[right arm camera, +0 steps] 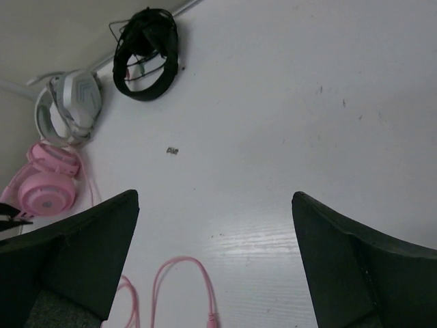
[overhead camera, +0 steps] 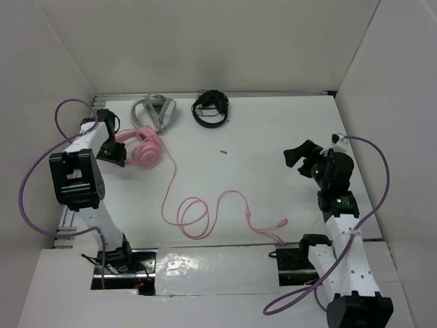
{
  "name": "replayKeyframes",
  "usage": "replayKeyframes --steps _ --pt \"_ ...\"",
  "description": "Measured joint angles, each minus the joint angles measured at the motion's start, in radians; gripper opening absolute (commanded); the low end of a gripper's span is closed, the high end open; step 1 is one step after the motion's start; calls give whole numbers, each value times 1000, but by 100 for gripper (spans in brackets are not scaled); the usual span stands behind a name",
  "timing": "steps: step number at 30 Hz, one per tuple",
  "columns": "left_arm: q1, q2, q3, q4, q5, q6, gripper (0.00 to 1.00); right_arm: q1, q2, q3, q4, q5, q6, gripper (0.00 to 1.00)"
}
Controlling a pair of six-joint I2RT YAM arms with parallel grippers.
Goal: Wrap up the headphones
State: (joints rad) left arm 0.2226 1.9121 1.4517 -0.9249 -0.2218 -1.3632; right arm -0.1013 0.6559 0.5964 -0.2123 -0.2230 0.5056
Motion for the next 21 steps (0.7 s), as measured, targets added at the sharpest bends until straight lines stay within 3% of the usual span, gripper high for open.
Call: replayKeyframes --steps 5,8,13,21 --pt "-138 -206 -138 94 -38 130 0 149 47 9 -7 17 -37 100" --pt "-325 -351 -251 213 -46 293 0 293 65 31 -13 51 -77 100" --pt "-578 -565 -434 374 66 497 0 572 172 107 -7 154 -166 100" --pt "-806 -769 -543 297 70 462 0 872 358 155 45 349 -269 98"
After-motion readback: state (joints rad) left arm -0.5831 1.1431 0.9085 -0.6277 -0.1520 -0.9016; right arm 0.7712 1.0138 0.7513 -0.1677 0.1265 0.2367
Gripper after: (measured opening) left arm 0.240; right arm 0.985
